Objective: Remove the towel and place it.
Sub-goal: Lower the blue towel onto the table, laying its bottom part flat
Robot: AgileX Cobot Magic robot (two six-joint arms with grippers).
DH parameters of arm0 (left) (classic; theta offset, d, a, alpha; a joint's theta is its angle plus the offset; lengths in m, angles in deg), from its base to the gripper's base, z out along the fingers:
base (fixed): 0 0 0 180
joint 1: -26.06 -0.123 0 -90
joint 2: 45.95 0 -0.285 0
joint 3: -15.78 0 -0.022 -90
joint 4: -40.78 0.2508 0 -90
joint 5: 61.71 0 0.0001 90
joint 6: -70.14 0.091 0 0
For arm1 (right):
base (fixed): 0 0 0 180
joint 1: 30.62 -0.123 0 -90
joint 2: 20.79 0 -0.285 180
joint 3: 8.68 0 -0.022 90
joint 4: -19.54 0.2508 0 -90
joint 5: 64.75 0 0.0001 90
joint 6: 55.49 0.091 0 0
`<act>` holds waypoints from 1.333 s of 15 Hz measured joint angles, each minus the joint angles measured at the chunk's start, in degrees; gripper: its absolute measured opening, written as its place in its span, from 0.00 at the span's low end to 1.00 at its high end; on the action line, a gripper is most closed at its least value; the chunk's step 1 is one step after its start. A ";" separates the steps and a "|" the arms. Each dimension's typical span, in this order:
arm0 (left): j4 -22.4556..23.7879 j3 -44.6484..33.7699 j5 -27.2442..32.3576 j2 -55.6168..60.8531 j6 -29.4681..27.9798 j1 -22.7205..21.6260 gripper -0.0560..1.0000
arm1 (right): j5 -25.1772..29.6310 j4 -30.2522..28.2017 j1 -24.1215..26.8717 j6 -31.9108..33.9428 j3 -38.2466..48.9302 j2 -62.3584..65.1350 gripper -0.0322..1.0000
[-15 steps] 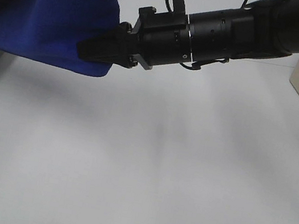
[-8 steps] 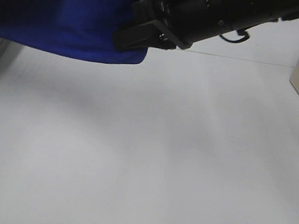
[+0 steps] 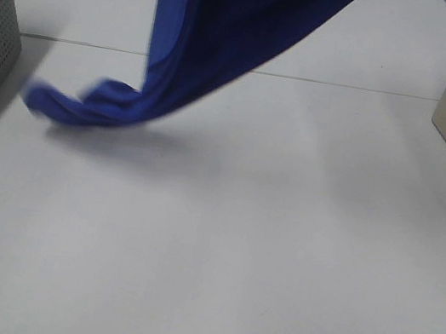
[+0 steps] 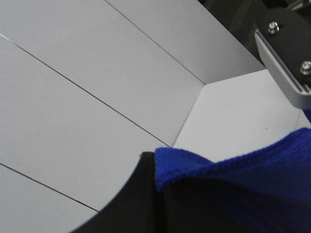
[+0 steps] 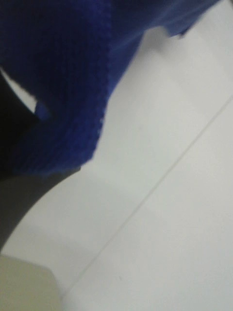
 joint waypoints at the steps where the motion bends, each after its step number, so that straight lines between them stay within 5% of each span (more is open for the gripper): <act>1: 0.00 0.00 -1.32 0.00 -1.26 -1.15 0.05 | 0.06 -2.52 0.00 0.57 -2.46 0.00 0.05; 4: 0.06 0.00 -6.76 -0.17 -7.16 -6.88 0.05 | -1.20 -7.73 0.00 0.86 -6.19 0.06 0.05; 8: 0.11 0.00 -12.38 -2.81 -7.91 -11.80 0.05 | -9.45 -11.17 0.00 1.03 -6.19 0.06 0.05; 11: 0.00 0.00 -20.97 -5.16 -7.91 -13.75 0.05 | -17.53 -19.19 0.00 3.50 -6.19 0.06 0.05; 20: 0.52 0.00 -31.63 -9.91 -7.91 -16.90 0.05 | -28.65 -30.60 0.00 9.91 -6.19 -4.58 0.05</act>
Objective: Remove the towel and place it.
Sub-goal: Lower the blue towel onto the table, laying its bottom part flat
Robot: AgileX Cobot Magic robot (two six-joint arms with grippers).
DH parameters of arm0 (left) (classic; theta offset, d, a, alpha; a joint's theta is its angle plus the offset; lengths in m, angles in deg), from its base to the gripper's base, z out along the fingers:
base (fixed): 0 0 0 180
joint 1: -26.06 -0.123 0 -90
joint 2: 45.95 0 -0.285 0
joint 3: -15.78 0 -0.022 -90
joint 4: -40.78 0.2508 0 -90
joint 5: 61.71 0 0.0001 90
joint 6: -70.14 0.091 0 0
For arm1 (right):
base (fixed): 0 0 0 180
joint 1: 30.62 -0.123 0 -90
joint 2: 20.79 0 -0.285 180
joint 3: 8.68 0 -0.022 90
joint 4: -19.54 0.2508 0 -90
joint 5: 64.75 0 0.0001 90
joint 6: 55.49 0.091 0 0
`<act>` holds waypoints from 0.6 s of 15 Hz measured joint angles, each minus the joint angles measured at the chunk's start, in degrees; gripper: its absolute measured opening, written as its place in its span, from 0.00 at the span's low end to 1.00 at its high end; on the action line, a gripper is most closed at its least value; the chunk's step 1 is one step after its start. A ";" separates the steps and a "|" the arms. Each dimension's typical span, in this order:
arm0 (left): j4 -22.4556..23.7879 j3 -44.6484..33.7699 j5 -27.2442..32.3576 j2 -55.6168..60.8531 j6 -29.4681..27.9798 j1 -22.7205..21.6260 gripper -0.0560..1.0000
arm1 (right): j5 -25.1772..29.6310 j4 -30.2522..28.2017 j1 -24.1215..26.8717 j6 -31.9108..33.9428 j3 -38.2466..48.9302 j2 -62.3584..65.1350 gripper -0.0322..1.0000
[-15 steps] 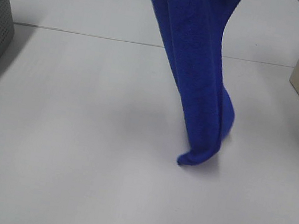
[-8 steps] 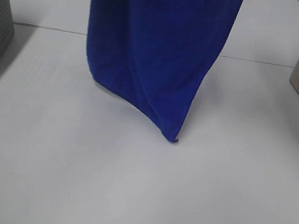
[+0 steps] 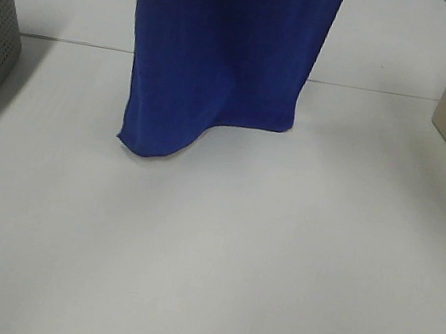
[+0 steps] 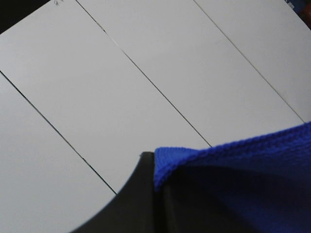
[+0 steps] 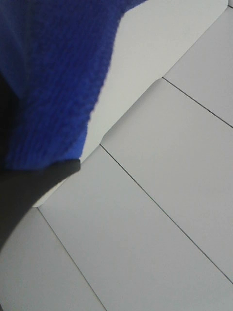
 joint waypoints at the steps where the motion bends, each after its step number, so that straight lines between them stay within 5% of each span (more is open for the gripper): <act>1: -0.17 0.00 -2.69 -1.15 0.00 -0.80 0.05 | -1.83 -2.29 0.00 1.60 0.00 -0.80 0.05; 4: -0.86 0.00 -11.17 -5.21 0.00 -2.58 0.05 | -8.94 -9.57 1.66 9.74 0.00 -3.50 0.05; 9: -4.53 7.79 -17.42 -13.98 0.00 -6.02 0.05 | -14.09 -11.12 6.13 16.79 -5.61 -10.03 0.05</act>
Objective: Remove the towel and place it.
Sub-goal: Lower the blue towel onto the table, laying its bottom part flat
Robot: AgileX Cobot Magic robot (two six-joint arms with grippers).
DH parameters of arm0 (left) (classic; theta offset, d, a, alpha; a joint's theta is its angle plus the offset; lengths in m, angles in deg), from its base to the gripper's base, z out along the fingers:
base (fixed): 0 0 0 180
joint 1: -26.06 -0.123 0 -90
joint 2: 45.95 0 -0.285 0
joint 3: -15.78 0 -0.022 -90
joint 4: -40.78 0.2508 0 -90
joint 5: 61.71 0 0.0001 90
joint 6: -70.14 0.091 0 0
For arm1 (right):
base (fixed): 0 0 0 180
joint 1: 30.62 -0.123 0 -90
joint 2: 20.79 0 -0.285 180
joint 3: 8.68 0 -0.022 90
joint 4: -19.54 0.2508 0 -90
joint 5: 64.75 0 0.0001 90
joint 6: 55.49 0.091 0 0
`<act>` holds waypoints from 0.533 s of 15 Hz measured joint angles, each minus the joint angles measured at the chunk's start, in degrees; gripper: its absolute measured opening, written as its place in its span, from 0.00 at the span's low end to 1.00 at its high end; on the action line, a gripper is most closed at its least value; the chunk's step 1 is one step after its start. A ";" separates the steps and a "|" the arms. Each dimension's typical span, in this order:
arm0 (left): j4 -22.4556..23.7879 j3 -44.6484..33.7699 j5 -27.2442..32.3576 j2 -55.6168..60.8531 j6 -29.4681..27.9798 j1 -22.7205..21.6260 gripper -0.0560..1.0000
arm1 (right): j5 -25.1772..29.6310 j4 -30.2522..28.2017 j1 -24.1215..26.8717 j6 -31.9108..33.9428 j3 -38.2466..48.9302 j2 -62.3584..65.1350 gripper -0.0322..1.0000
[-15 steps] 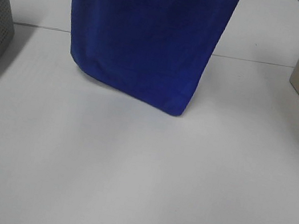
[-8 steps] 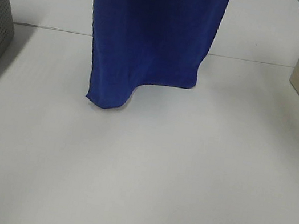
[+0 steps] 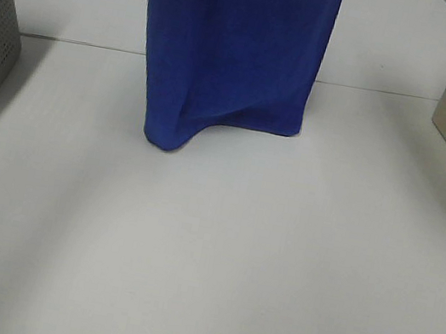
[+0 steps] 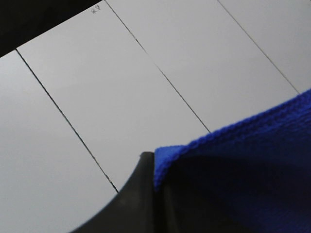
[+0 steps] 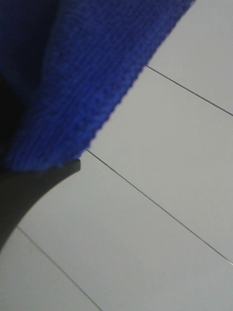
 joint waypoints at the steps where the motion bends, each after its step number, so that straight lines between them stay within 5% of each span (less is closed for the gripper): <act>1: -0.17 2.23 -0.29 -1.49 0.00 -0.17 0.05 | -1.66 0.06 0.23 1.38 -2.81 -2.41 0.05; 5: -0.34 31.91 2.41 -19.08 0.34 -0.74 0.05 | -5.73 1.78 1.78 3.27 -17.13 -12.49 0.05; 8: -0.46 43.43 7.62 -25.78 0.00 -1.60 0.05 | -5.90 2.81 2.58 3.67 -18.45 -13.64 0.05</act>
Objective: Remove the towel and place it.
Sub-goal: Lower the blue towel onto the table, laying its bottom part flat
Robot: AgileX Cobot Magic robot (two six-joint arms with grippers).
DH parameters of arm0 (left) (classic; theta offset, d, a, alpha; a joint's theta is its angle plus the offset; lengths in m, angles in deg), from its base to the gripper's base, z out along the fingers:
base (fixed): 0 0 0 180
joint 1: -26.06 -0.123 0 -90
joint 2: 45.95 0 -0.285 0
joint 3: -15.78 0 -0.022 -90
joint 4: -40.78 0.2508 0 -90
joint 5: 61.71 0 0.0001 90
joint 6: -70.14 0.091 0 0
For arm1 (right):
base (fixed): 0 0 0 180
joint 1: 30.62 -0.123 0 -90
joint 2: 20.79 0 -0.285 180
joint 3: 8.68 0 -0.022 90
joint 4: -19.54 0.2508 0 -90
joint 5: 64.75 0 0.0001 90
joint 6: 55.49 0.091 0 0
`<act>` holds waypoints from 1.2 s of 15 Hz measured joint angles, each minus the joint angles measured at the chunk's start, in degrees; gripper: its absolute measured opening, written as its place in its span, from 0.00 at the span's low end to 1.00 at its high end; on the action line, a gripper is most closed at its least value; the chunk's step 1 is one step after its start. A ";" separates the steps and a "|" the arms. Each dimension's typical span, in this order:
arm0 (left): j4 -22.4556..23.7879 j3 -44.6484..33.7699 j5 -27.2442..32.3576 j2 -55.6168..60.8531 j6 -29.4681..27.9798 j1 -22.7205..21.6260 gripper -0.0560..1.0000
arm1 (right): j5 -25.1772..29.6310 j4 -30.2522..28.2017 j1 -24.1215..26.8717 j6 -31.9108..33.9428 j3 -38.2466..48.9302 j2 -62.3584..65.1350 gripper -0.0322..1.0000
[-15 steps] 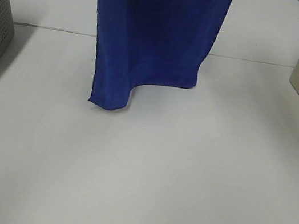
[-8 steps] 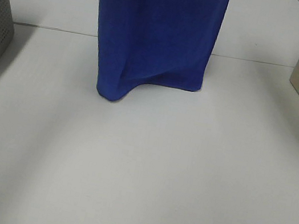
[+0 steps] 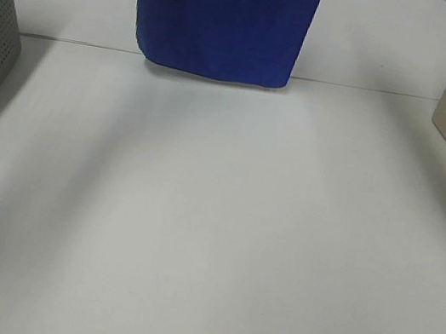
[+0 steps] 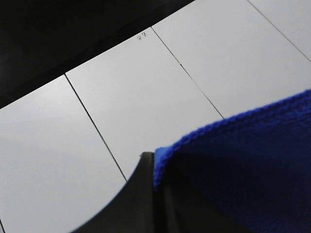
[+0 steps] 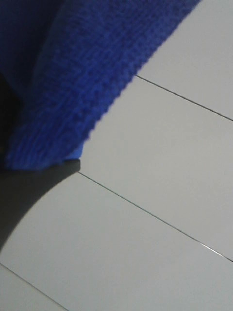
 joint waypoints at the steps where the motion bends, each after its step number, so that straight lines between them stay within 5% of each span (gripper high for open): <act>1: 0.00 0.29 0.17 -0.57 0.00 0.00 0.05 | 0.00 0.11 0.00 0.06 -0.11 -0.17 0.05; 9: 0.00 0.69 4.24 -2.41 -0.06 0.00 0.05 | 5.10 3.38 -0.06 0.40 -0.23 -1.78 0.05; 12: -0.06 0.69 5.73 -2.29 -0.23 0.06 0.05 | 9.68 10.83 -0.06 -0.17 -0.23 -1.38 0.05; 18: -0.63 0.69 27.33 2.29 -2.98 2.29 0.05 | 21.14 23.15 -0.06 -8.88 -0.23 2.81 0.05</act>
